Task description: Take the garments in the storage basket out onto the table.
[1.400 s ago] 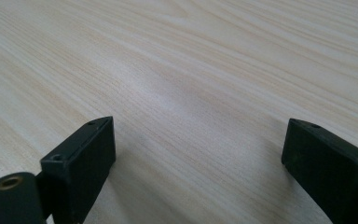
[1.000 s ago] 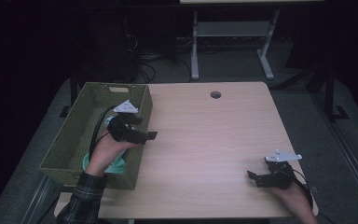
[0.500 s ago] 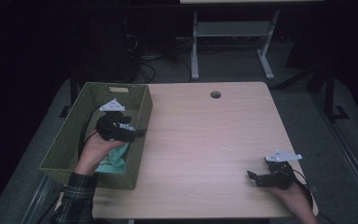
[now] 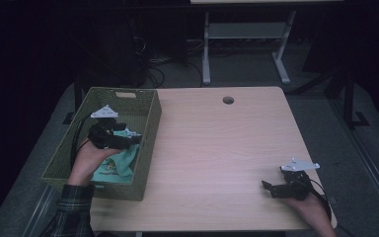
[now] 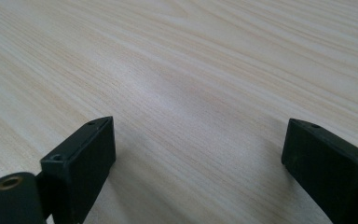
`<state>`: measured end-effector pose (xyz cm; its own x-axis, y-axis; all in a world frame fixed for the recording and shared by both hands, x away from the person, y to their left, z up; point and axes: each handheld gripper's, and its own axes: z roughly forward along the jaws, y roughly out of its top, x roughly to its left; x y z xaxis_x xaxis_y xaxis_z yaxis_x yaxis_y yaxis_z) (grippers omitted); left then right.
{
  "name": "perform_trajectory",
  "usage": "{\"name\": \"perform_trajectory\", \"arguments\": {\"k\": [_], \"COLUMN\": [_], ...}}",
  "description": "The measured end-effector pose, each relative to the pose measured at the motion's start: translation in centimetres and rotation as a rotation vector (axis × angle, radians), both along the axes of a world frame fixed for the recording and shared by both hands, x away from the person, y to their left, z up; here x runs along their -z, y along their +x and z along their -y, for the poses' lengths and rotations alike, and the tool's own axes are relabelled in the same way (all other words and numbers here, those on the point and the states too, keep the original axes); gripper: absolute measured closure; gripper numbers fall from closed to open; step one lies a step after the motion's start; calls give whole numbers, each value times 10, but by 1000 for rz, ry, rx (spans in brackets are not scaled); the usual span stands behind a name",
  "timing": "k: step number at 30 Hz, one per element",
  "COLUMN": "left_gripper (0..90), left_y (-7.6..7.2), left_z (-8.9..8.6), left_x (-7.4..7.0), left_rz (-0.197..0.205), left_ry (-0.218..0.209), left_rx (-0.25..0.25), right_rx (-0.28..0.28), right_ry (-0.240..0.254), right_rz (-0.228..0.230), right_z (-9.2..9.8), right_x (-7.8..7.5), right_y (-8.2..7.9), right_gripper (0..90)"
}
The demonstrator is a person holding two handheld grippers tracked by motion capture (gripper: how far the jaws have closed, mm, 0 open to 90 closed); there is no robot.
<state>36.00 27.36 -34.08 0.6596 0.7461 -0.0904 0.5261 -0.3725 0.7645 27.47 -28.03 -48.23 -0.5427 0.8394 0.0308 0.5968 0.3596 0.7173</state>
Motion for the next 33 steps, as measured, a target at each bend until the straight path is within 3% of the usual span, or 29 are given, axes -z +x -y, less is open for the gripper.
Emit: {"name": "perform_trajectory", "arguments": {"k": [16, 33], "left_gripper": [139, 139], "left_y": [0, 6], "left_z": [-32, -39], "left_x": [12, 35], "left_rz": [8, 3], "left_ry": [21, 53], "left_rx": [-49, -51], "right_rx": [0, 0], "right_ry": [0, 0], "right_rz": [-1, -1], "right_z": [0, 0], "right_x": [0, 0], "right_y": [0, 0], "right_gripper": [95, 94]}}
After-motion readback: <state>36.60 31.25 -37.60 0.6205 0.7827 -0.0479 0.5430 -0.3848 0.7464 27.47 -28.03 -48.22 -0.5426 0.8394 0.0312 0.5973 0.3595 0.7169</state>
